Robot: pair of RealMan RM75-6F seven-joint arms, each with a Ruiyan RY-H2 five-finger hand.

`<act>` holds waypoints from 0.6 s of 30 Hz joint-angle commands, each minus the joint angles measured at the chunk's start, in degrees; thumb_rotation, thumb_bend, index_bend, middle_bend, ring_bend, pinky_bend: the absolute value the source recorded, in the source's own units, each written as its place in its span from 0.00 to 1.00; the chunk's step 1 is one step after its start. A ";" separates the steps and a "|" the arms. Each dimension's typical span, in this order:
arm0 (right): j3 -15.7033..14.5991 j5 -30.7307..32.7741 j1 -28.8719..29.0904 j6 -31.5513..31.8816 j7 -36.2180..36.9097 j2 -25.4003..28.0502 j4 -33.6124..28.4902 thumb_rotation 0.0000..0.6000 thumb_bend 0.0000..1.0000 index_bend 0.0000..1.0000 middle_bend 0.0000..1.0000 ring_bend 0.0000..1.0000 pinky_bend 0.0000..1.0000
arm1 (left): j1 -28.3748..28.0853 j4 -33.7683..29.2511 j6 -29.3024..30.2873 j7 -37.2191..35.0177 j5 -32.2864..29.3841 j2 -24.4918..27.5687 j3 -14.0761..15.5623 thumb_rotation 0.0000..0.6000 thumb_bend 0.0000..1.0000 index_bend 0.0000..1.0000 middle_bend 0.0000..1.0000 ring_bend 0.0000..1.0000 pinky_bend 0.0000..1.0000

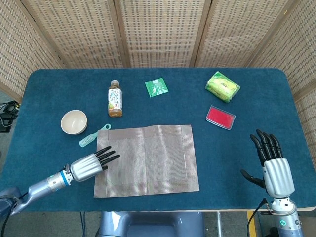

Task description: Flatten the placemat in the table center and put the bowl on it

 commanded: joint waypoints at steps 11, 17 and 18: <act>0.04 -0.15 -0.11 -0.03 -0.19 -0.01 -0.03 1.00 0.00 0.06 0.00 0.00 0.00 | 0.80 2.88 0.56 -1.96 1.08 -0.64 -0.12 1.00 0.24 0.50 0.00 0.00 0.00; 0.10 0.11 -0.18 -0.20 -0.26 0.06 -0.09 1.00 0.00 0.06 0.00 0.00 0.00 | 0.57 4.77 4.96 -6.52 2.40 2.25 0.33 1.00 0.00 0.00 0.00 0.00 0.00; 0.08 0.12 -0.17 -0.26 -0.23 0.05 -0.13 1.00 0.00 0.06 0.00 0.00 0.00 | 0.67 5.10 5.77 -7.82 2.33 2.83 0.29 1.00 0.00 0.00 0.00 0.00 0.00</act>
